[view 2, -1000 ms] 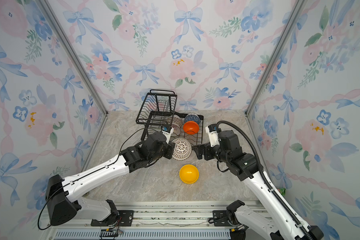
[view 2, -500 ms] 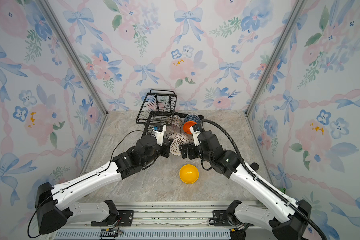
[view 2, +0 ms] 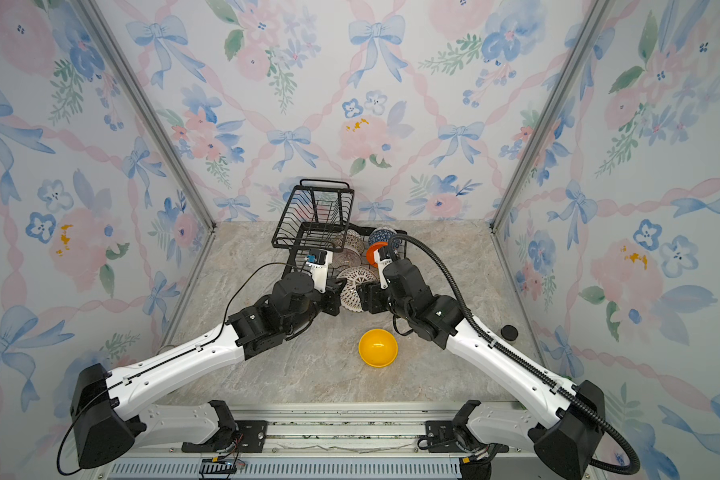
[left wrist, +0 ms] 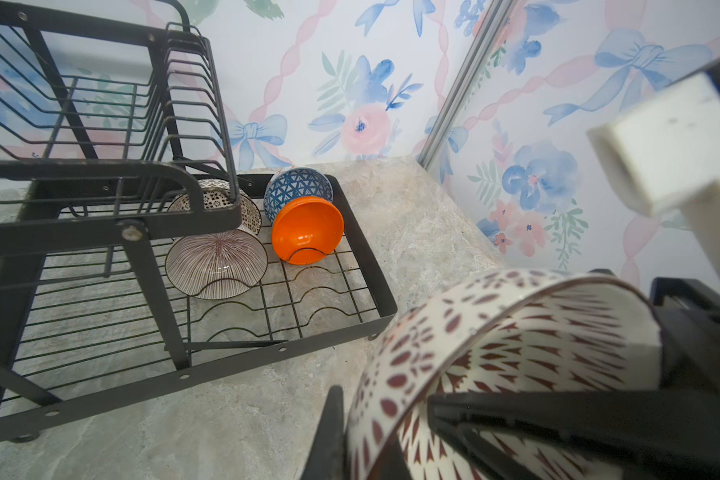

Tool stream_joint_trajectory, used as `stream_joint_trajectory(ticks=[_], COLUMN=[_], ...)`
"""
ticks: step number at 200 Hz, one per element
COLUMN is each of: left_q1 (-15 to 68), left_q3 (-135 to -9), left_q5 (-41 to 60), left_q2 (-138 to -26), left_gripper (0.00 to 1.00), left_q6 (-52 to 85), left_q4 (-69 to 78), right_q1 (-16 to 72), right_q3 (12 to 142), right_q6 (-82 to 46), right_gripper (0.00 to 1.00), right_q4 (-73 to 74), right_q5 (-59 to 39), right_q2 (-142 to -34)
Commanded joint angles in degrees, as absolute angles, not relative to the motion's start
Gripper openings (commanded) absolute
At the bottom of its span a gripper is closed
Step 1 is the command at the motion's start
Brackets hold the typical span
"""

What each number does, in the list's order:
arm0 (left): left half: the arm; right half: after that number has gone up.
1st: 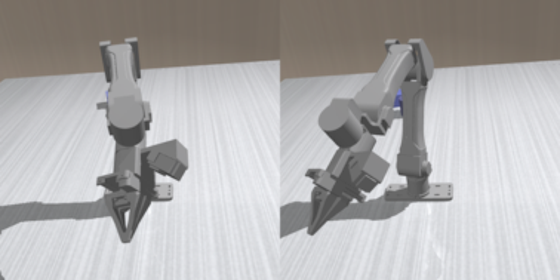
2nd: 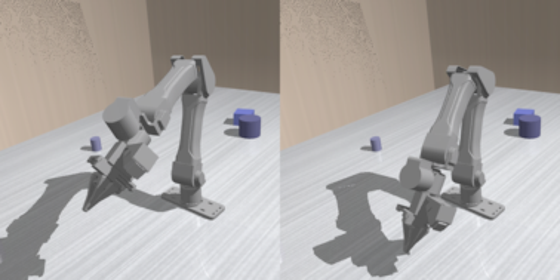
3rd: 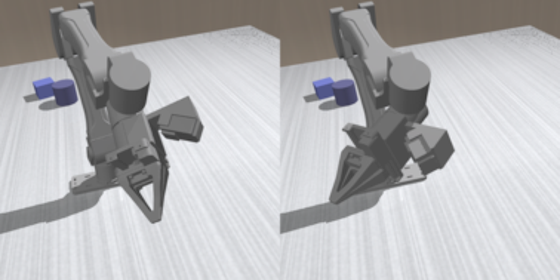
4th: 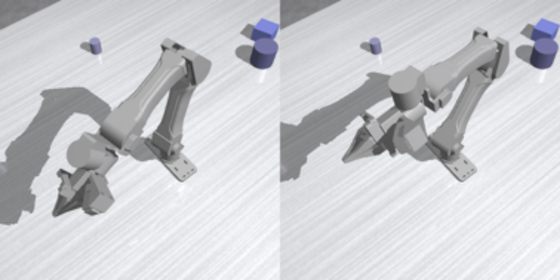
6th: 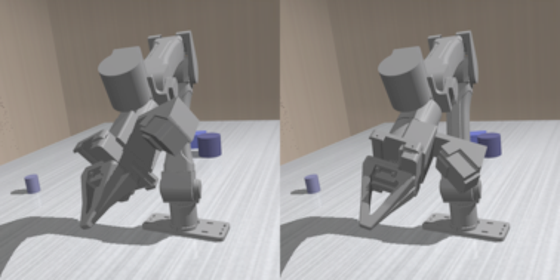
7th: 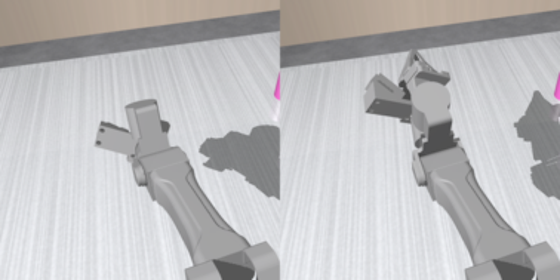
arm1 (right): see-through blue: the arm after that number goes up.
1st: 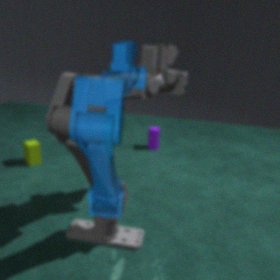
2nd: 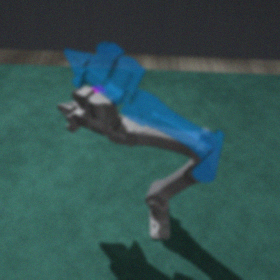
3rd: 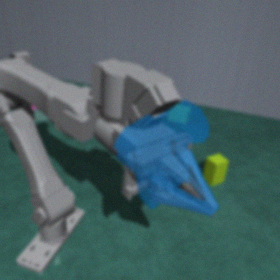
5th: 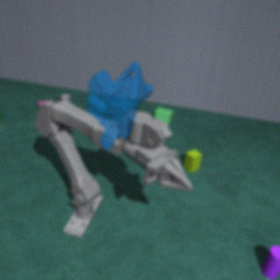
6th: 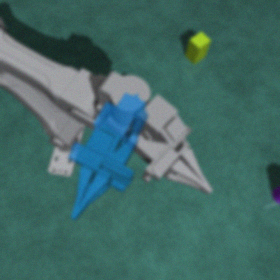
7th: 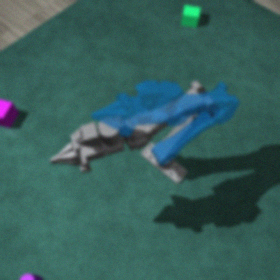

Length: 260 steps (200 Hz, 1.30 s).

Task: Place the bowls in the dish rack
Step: 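Grasp the patterned bowl's rim with the right gripper while the left gripper opens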

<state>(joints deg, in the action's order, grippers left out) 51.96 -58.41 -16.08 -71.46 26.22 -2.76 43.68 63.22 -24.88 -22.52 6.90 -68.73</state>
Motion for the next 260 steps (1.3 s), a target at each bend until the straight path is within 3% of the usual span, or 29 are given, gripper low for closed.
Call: stream_joint_trajectory(ticks=[1, 103, 148, 192, 221, 246, 260], left_q1=[51.81, 51.91, 51.84, 50.53, 49.68, 48.69, 48.5], left_q3=[-58.12, -56.16, -56.55, -58.35, -58.18, -58.61, -58.8], left_q5=[-13.98, -11.87, -11.98, -8.99, -7.51, -5.01, -4.43], left_q2=[-70.94, -69.41, -69.63, -70.23, -69.63, -69.39, -69.26], left_gripper=[0.0, 0.0, 0.0, 0.0, 0.17, 0.56, 0.73], left_q6=[27.29, 28.21, 27.07, 24.95, 24.35, 23.06, 22.42], left_q4=[2.13, 2.29, 1.9, -1.85, -3.46, -5.6, -6.93], right_q1=[44.34, 44.38, 44.34, 44.37, 44.38, 44.29, 44.22], right_q3=[64.59, 65.12, 65.62, 65.73, 65.4, 65.39, 65.26], right_q6=[-24.31, -23.37, -21.7, -18.7, -16.82, -15.35, -13.93], right_gripper=[0.61, 0.25, 0.0, 0.0, 0.0, 0.0, 0.0], right_q4=[-22.03, -22.16, -23.09, -24.73, -25.36, -25.83, -26.2], right_q5=[8.54, 8.71, 9.25, 10.7, 10.97, 11.09, 11.08], right_q2=[-68.06, -68.85, -68.68, -67.3, -66.6, -66.36, -66.27])
